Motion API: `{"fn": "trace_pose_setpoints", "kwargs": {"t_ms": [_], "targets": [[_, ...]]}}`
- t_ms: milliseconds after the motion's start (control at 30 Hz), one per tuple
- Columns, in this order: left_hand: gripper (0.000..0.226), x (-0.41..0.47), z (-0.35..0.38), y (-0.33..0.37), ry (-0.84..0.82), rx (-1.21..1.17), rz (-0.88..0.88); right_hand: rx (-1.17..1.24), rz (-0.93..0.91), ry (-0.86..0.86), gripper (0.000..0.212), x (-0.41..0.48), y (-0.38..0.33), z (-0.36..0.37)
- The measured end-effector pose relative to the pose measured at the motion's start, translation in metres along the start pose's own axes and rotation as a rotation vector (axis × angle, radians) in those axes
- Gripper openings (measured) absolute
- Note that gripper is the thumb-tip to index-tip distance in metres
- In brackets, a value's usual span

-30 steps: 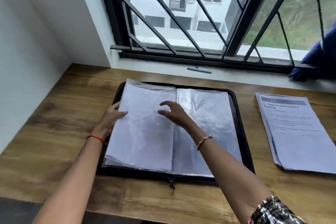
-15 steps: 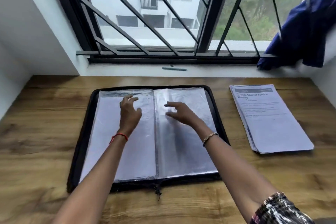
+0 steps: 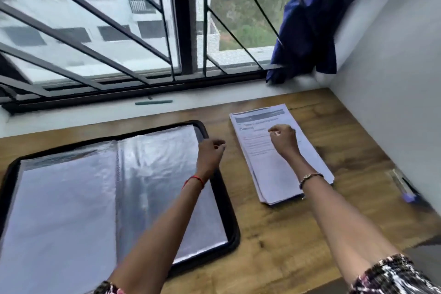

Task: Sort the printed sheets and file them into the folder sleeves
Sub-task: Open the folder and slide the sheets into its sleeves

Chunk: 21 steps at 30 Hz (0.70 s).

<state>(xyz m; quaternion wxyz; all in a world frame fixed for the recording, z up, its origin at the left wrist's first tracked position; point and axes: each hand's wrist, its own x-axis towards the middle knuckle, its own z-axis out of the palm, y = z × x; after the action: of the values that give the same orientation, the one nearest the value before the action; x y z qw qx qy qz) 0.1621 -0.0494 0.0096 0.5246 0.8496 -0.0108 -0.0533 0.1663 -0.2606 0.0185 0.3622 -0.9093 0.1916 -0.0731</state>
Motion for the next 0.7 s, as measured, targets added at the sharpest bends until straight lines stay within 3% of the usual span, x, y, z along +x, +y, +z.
{"fn": "trace_pose_setpoints", "kwargs": {"t_ms": [233, 533, 700], "targets": [[0.015, 0.035, 0.064, 0.011, 0.014, -0.015, -0.125, -0.038, 0.114, 0.040, 0.022, 0.054, 0.066, -0.027], [0.022, 0.053, 0.089, 0.014, 0.152, 0.044, -0.274, -0.133, 0.138, -0.031, 0.036, 0.078, 0.081, -0.021], [0.017, 0.049, 0.096, 0.023, 0.142, -0.011, -0.167, -0.121, 0.127, -0.002, 0.039, 0.077, 0.082, -0.020]]}}
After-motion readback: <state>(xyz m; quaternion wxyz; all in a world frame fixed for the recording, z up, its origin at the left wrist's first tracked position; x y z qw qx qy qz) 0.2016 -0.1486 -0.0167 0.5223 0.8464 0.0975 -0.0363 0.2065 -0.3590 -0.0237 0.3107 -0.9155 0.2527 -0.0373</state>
